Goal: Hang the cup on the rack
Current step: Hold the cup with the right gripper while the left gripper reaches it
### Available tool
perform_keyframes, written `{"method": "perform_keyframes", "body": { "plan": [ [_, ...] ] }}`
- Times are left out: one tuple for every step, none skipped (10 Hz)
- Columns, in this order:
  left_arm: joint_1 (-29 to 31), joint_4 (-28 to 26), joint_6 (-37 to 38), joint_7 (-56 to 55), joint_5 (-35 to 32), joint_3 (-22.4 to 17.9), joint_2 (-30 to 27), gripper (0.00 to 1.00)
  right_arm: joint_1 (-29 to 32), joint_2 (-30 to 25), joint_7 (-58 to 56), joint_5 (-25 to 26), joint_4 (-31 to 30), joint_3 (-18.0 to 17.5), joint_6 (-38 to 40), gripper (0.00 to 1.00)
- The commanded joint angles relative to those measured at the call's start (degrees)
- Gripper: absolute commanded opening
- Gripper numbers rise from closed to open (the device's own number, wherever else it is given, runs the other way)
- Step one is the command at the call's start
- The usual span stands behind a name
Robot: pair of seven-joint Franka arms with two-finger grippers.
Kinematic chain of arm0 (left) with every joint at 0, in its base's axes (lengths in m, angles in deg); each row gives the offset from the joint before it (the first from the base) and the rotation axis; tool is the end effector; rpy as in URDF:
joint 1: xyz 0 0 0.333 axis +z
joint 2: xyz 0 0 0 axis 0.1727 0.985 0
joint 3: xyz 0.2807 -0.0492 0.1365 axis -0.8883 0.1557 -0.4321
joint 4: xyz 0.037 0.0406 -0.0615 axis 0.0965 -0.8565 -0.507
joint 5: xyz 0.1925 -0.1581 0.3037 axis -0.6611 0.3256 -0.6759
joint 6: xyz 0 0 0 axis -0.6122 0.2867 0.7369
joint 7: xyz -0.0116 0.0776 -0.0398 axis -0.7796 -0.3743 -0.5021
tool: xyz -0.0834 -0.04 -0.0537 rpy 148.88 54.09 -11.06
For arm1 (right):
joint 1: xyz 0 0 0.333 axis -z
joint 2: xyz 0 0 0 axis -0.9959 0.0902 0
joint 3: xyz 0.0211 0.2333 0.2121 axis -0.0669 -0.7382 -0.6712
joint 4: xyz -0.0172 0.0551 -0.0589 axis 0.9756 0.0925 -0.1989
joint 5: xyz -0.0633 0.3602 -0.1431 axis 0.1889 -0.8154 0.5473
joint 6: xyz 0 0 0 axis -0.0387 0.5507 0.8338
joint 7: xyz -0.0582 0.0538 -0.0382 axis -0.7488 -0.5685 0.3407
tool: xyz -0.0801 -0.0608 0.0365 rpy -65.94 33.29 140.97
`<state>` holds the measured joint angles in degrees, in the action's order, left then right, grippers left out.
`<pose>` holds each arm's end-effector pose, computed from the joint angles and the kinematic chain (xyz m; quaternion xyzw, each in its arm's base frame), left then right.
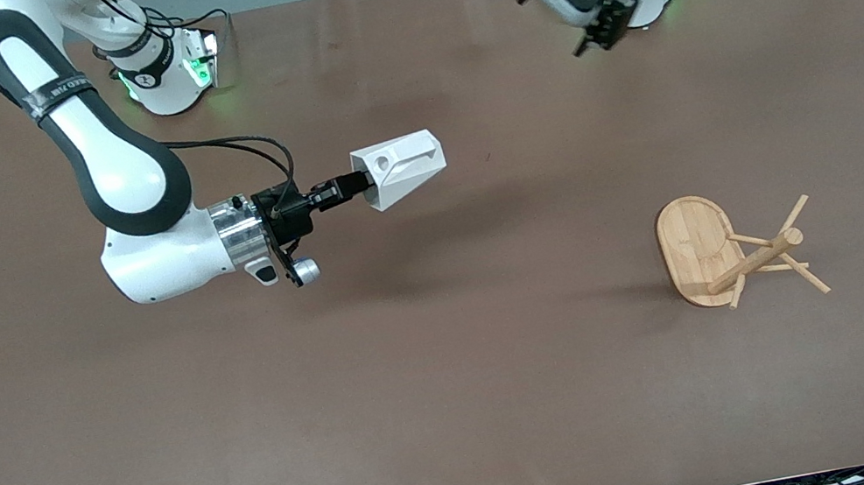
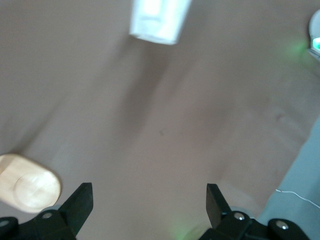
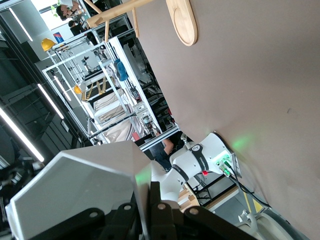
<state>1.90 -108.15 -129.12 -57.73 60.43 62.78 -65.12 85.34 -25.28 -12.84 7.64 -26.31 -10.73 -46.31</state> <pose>0.4208 -0.3468 0.6555 0.8661 -0.4874 -0.0124 0.1105 0.5516 0.3202 0.3849 -0.7778 0.0488 0.2478 0.5755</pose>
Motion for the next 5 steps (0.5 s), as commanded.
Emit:
{"method": "perform_keyframes", "body": {
  "plan": [
    [-0.13, 2.04, -2.4, 0.39, 0.31, 5.07, 4.67, 1.0, 0.89, -0.59, 0.77, -1.74, -0.92, -1.04, 0.01, 0.01],
    [-0.13, 2.04, -4.16, 0.39, 0.48, 5.17, 6.68, 1.0, 0.89, -0.59, 0.77, -1.74, -0.92, -1.04, 0.19, 0.01],
    [-0.56, 2.3, -5.23, 0.48, 0.66, 5.52, 9.48, 1.0, 0.97, -0.59, 0.77, -1.74, -1.1, -1.04, 0.28, 0.01],
    [-0.57, 3.35, -6.37, 0.83, 0.75, 5.53, 11.51, 1.0, 0.89, -0.59, 0.68, -1.65, -1.18, -1.04, 0.19, 0.01],
    [-0.31, 4.58, -6.81, 1.09, 0.75, 5.53, 13.79, 1.0, 0.8, -0.59, 0.68, -1.65, -1.27, -1.04, 0.1, 0.01]
  ]
}}
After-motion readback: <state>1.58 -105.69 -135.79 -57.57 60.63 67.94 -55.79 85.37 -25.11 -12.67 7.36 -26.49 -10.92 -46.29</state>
